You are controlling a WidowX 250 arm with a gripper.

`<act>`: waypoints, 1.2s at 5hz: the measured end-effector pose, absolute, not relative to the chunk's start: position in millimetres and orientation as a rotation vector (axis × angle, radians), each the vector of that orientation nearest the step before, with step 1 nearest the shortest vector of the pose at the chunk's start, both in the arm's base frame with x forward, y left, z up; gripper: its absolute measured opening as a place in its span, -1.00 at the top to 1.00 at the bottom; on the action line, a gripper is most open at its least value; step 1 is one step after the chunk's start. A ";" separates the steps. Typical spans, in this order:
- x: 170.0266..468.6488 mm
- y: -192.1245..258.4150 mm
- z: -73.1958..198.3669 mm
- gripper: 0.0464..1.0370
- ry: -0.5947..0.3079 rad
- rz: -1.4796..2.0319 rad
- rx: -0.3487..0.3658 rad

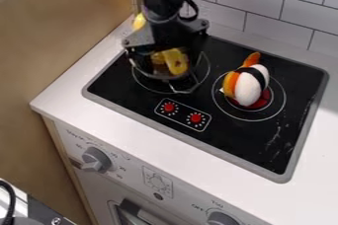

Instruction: Put the yellow brush on the middle of the burner

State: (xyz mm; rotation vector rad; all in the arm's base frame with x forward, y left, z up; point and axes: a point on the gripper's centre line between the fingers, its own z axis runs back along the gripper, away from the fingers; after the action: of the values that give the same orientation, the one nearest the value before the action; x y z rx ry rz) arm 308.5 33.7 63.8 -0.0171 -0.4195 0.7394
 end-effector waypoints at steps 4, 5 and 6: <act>307.9 45.5 54.0 0.72 -0.359 0.668 -0.049; 309.1 46.6 58.2 0.93 -0.341 0.667 -0.050; 311.0 49.3 62.0 0.94 -0.336 0.654 -0.049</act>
State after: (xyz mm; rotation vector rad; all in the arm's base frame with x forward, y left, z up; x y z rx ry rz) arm 311.0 49.3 62.0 -0.0493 -0.3356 0.6539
